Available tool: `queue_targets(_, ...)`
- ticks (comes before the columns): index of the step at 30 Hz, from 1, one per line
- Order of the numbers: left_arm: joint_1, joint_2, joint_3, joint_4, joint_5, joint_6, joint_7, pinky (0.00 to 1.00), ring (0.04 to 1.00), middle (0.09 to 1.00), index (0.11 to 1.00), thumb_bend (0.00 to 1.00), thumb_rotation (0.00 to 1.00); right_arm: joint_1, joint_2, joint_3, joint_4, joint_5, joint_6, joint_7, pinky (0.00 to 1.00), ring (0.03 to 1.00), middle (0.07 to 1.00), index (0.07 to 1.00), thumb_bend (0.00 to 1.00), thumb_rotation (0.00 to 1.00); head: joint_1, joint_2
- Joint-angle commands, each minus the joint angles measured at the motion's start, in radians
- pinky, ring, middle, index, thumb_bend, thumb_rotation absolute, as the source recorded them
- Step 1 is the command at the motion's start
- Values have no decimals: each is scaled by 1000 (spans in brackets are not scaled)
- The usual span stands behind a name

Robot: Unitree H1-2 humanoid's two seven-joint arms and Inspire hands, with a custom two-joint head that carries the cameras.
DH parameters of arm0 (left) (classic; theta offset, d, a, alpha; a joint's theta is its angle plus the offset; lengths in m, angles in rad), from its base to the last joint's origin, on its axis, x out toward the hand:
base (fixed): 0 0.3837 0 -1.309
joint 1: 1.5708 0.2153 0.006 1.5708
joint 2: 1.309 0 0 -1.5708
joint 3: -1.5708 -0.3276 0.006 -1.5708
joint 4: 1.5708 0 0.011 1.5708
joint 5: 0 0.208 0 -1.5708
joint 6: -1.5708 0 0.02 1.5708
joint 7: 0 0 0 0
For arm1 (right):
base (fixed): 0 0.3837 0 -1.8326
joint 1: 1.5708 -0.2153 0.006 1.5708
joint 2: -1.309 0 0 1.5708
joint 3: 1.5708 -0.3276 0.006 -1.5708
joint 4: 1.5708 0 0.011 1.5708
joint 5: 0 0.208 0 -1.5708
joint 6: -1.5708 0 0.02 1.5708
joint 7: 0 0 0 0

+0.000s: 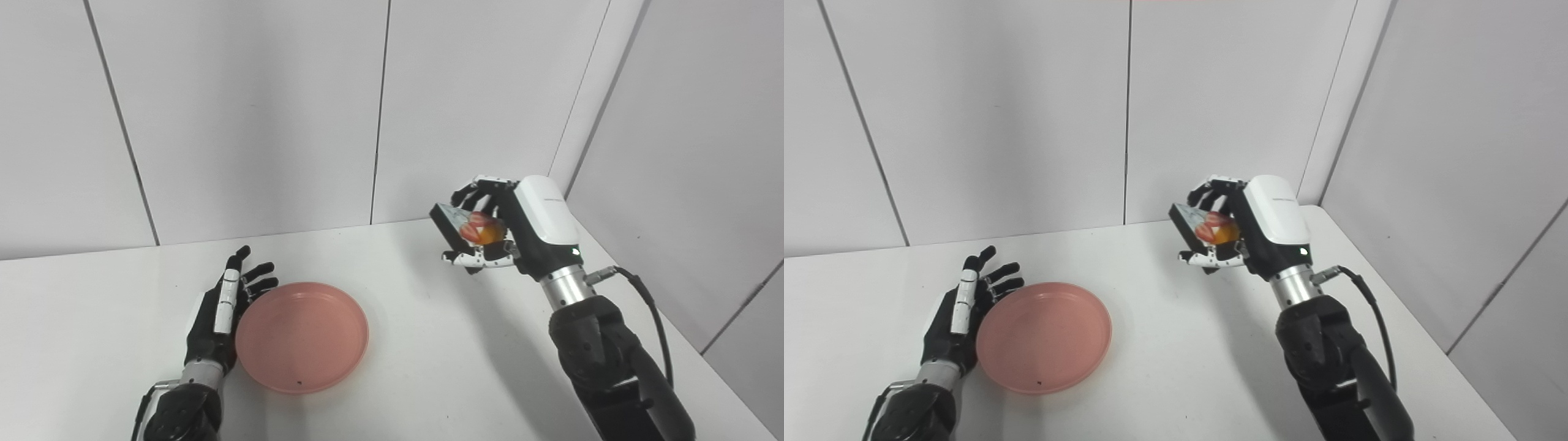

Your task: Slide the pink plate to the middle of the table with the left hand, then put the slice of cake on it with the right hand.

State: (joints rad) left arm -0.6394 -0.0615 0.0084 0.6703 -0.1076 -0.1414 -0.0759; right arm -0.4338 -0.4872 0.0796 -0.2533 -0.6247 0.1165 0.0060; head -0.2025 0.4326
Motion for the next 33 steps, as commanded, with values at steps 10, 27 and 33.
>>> queue_targets(10, -6, -73, -26, 81, 50, -10, 44, 726, 712, 792, 923, 695, 999, -103, 67, 105, 38, -17, -127, 53, 226, 291, 477, 490, 532, 0, 194, 13)
queue_targets(27, -75, -122, -49, 241, 95, -123, 107, 650, 661, 730, 877, 739, 1000, -188, 160, 187, 218, -12, -207, 91, 236, 302, 477, 489, 532, 0, 328, 15)
queue_targets(33, -72, -126, -44, 232, 86, -117, 106, 637, 668, 729, 870, 749, 1000, -194, 189, 228, 295, -53, -236, 74, 225, 288, 476, 489, 531, 0, 329, 20)
